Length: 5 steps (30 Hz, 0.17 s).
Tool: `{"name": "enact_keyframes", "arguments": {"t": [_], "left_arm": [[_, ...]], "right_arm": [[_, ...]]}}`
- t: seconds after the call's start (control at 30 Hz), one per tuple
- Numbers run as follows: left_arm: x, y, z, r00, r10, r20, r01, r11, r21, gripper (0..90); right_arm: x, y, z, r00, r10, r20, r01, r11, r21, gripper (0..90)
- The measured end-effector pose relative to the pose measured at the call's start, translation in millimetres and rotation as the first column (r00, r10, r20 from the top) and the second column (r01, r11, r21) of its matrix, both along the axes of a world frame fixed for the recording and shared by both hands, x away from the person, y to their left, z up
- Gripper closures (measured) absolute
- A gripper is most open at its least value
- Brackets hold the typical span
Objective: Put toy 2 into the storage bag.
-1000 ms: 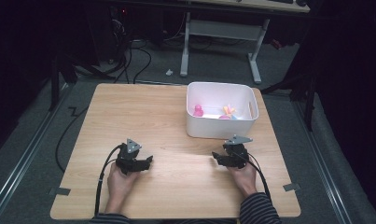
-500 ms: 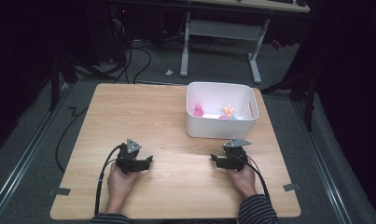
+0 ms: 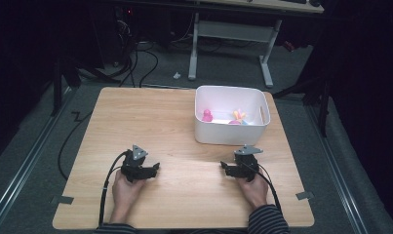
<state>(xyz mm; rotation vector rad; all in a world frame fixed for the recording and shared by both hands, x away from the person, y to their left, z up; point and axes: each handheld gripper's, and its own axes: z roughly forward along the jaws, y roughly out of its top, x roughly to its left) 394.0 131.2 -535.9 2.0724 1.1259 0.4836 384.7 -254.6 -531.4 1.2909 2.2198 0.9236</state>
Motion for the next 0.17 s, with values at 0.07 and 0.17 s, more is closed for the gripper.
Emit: {"name": "enact_keyframes", "arguments": {"t": [0.07, 0.17], "left_arm": [[0.0, 0.0, 0.0, 1.0, 0.0, 0.0, 0.0, 1.0, 0.0, 24.9], [0.0, -0.1, 0.0, 1.0, 0.001, 0.0, -0.001, 1.0, 0.0, 25.0]], "right_arm": [[-0.9, 0.6, 0.0, 1.0, -0.01, 0.0, 0.01, 1.0, 0.0, 28.8], [-1.2, 0.8, 0.0, 0.9999, -0.012, -0.001, 0.012, 0.9999, 0.001, 28.8]]}}
